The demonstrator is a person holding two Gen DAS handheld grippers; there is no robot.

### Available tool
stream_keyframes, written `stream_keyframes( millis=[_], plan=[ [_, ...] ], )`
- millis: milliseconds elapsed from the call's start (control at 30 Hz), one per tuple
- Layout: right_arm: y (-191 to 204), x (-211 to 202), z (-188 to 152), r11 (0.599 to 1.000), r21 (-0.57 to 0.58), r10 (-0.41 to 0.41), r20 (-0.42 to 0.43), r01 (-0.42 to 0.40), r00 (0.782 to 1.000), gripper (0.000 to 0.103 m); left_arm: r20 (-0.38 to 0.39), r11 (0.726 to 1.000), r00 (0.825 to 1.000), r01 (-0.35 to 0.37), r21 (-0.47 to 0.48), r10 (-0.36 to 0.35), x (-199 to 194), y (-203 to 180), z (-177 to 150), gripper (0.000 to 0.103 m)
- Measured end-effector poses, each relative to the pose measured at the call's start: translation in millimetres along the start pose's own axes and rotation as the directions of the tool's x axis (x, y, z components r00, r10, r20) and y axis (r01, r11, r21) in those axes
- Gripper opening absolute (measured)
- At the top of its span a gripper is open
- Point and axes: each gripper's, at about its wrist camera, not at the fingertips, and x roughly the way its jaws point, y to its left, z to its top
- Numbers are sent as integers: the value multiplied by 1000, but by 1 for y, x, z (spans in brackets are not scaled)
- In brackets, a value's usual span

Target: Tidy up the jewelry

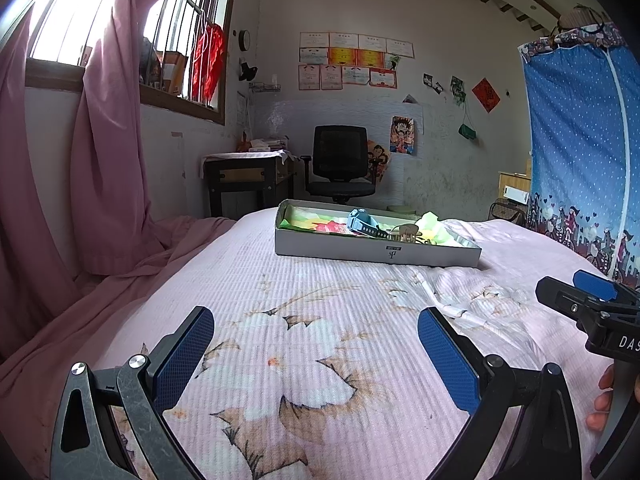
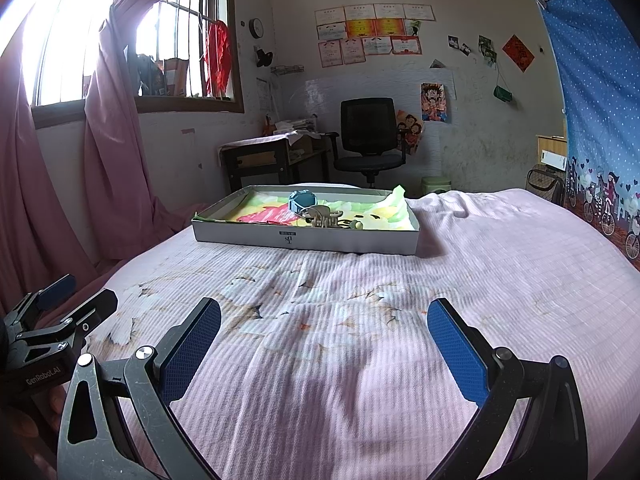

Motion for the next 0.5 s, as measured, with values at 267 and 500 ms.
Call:
stream_keyframes(
  millis=[267,500],
  plan=[
    [0,0,0,1000,0,0,-1,0,1000,102,-3,1000,1000,-4,4,4,-1,4,-3,103],
    [0,0,0,1000,0,0,-1,0,1000,102,-8,1000,1000,-1,5,1,-1,6,-2,103]
  ],
)
